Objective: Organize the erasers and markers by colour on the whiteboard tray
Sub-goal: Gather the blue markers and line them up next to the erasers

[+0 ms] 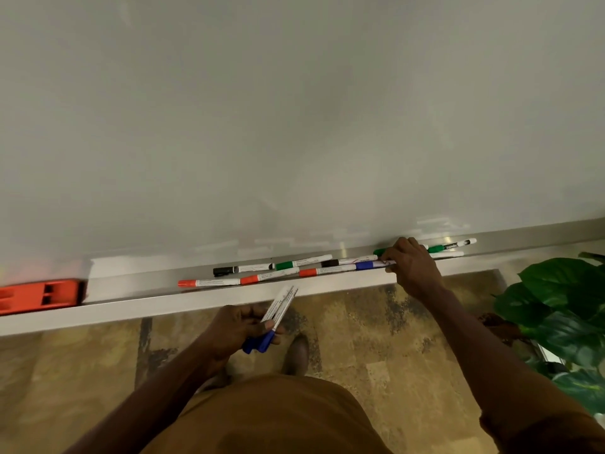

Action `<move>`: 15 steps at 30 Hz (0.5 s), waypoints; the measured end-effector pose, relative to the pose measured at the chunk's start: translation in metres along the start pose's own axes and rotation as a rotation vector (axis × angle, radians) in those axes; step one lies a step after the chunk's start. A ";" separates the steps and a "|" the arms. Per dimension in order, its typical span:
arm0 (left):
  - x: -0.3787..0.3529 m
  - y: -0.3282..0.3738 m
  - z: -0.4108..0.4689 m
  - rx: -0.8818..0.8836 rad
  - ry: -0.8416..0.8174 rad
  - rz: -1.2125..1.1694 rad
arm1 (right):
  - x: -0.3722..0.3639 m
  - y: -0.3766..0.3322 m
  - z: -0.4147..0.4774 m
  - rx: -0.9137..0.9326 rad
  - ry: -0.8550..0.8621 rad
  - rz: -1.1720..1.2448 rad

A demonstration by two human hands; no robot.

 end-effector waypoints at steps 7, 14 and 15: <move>0.035 0.011 -0.009 -0.105 0.146 0.156 | 0.002 0.005 -0.005 -0.022 0.036 0.049; 0.133 0.039 -0.028 -0.398 0.735 0.839 | 0.004 0.003 -0.031 -0.063 0.063 -0.017; 0.147 0.040 -0.031 -0.391 0.788 0.883 | 0.005 0.000 -0.034 -0.080 0.069 -0.027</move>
Point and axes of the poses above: each hand's wrist, its own z-axis towards the middle knuckle, its own x-axis out of the back of the hand, y = z × x, the point moved 6 cm from there along z, towards the middle knuckle, and after that the axes turned 3 degrees about y, right-handed, at the moved point
